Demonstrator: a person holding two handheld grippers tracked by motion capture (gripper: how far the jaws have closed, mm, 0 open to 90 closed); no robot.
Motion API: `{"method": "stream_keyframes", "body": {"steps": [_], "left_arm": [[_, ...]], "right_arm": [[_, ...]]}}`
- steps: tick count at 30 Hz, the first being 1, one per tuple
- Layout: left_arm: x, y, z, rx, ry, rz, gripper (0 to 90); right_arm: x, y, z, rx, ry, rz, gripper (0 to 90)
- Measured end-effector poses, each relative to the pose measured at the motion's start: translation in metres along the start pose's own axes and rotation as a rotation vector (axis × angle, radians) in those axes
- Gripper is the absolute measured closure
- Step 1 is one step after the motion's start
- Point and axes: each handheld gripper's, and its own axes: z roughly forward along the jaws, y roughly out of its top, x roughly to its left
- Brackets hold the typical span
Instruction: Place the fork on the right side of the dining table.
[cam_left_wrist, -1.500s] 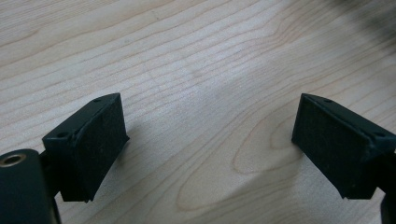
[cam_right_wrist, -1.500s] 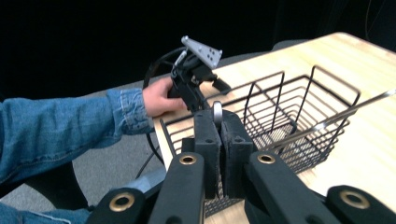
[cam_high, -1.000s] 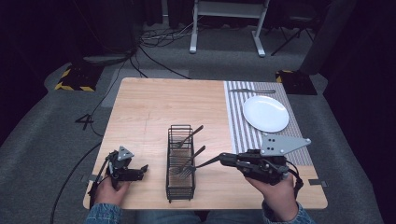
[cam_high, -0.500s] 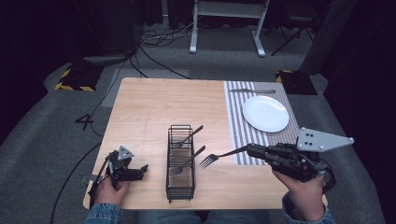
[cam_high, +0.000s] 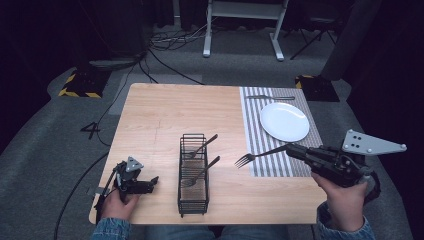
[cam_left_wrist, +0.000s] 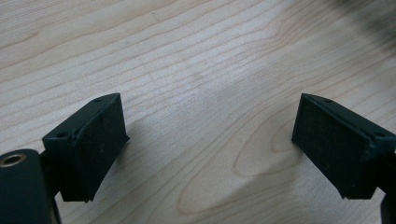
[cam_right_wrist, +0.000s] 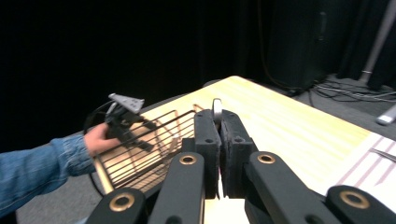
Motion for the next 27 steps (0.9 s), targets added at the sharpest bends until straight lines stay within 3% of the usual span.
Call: {"method": "stream_keyframes", "body": {"steps": [10, 27], "left_arm": [[0.000, 0.000, 0.000, -0.001, 0.000, -0.002, 10.0], [0.000, 0.000, 0.000, -0.001, 0.000, -0.001, 10.1]], "right_arm": [[-0.028, -0.007, -0.010, -0.007, -0.107, 0.035, 87.0], [-0.088, -0.042, -0.004, 0.061, -0.270, 0.144, 87.0]]}}
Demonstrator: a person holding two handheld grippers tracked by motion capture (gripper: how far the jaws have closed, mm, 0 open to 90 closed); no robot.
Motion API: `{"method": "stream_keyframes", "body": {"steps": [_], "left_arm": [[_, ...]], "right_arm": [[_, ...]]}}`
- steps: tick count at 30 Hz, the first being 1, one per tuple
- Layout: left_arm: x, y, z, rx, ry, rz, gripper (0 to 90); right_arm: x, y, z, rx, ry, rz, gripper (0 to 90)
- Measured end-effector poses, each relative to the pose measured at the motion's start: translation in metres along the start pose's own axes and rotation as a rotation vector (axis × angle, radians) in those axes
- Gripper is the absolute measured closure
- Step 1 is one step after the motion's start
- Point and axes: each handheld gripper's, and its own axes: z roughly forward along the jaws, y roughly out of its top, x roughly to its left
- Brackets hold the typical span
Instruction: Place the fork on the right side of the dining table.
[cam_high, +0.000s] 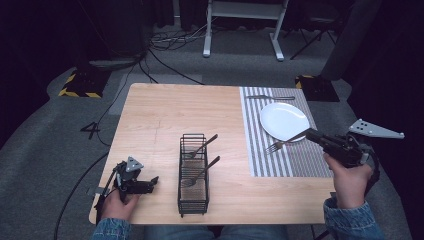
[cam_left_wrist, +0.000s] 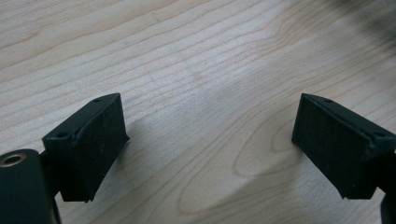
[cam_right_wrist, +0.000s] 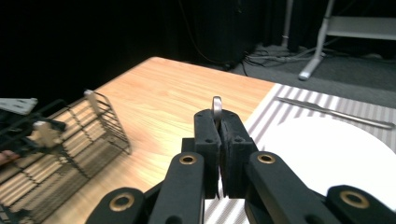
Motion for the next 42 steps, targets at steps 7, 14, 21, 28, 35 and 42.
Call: {"method": "stream_keyframes", "body": {"steps": [7, 14, 21, 28, 35, 42], "left_arm": [[0.000, 0.000, 0.000, 0.000, 0.000, -0.001, 10.0], [0.000, 0.000, 0.000, 0.000, 0.000, 0.000, 10.0], [0.000, 0.000, 0.000, 0.000, 0.000, -0.001, 10.0], [0.000, 0.000, 0.000, -0.001, -0.001, -0.003, 10.0], [0.000, 0.000, 0.000, -0.002, -0.001, -0.003, 10.1], [0.000, 0.000, 0.000, -0.002, 0.000, -0.003, 10.0]], "right_arm": [[-0.017, -0.008, 0.016, 0.028, -0.038, 0.031, 87.0], [-0.029, -0.018, 0.033, 0.048, -0.043, 0.083, 87.0], [-0.033, -0.025, 0.046, 0.069, -0.071, 0.089, 87.0], [-0.036, -0.030, 0.060, 0.070, -0.057, 0.116, 87.0], [-0.036, -0.033, 0.070, 0.082, -0.074, 0.109, 86.9], [-0.041, -0.038, 0.073, 0.093, -0.089, 0.120, 86.9]]}}
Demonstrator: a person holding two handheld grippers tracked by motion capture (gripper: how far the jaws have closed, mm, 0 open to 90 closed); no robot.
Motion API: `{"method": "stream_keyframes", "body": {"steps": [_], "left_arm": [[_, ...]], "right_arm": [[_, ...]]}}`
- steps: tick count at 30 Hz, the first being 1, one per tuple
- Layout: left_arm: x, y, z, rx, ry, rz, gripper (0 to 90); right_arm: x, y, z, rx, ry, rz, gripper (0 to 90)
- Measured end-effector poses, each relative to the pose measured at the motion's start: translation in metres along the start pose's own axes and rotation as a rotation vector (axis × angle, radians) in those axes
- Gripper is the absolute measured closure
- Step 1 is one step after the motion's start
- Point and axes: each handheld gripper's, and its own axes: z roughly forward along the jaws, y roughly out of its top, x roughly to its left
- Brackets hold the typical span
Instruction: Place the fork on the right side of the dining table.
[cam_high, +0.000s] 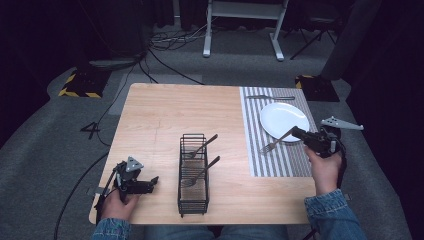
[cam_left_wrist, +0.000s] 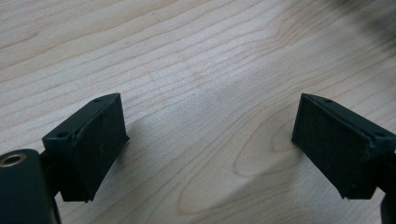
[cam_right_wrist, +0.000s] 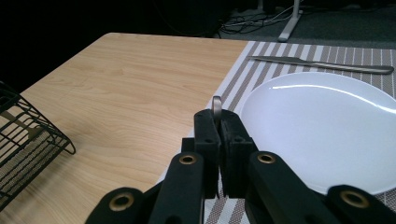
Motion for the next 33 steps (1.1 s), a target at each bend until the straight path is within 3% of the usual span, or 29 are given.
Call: {"method": "stream_keyframes", "body": {"steps": [10, 17, 27, 33], "left_arm": [[0.000, 0.000, 0.000, 0.000, 0.000, 0.001, 10.0], [0.000, 0.000, 0.000, 0.000, 0.000, 0.000, 10.0], [0.000, 0.000, 0.000, 0.000, 0.000, 0.000, 10.1], [0.000, 0.000, 0.000, 0.000, 0.000, 0.000, 10.0]], "right_arm": [[-0.009, -0.003, -0.002, 0.004, -0.003, 0.043, 85.1], [-0.017, -0.003, 0.000, 0.028, -0.003, 0.068, 77.6], [-0.037, 0.001, 0.007, 0.104, -0.041, 0.072, 65.2], [-0.048, -0.002, 0.010, 0.130, -0.055, 0.110, 57.4]]}}
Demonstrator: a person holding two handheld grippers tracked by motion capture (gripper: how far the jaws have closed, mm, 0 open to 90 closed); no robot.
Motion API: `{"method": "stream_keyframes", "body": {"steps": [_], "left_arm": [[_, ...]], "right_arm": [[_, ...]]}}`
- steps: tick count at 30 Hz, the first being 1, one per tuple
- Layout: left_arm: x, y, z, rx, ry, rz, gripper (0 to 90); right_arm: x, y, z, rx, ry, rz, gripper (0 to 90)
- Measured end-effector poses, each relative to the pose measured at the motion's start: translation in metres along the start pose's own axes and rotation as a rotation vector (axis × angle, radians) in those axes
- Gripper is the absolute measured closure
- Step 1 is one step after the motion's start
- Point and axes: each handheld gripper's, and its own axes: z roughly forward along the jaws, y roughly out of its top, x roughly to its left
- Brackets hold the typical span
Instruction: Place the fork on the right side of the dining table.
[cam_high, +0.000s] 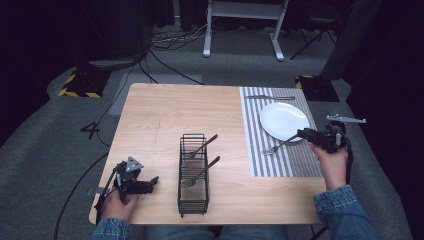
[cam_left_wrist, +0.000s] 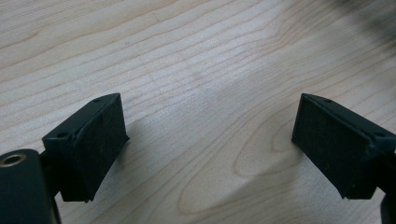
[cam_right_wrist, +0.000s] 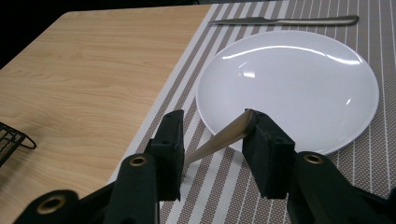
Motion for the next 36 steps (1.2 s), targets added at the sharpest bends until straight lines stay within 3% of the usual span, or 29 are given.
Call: {"method": "stream_keyframes", "body": {"steps": [18, 36], "left_arm": [[0.000, 0.000, 0.000, 0.001, 0.000, 0.001, 10.0], [0.000, 0.000, 0.000, 0.001, 0.000, 0.001, 10.1]], "right_arm": [[-0.025, -0.011, 0.003, 0.060, -0.043, 0.058, 49.5], [-0.044, -0.028, 0.007, 0.131, -0.089, 0.091, 47.5]]}}
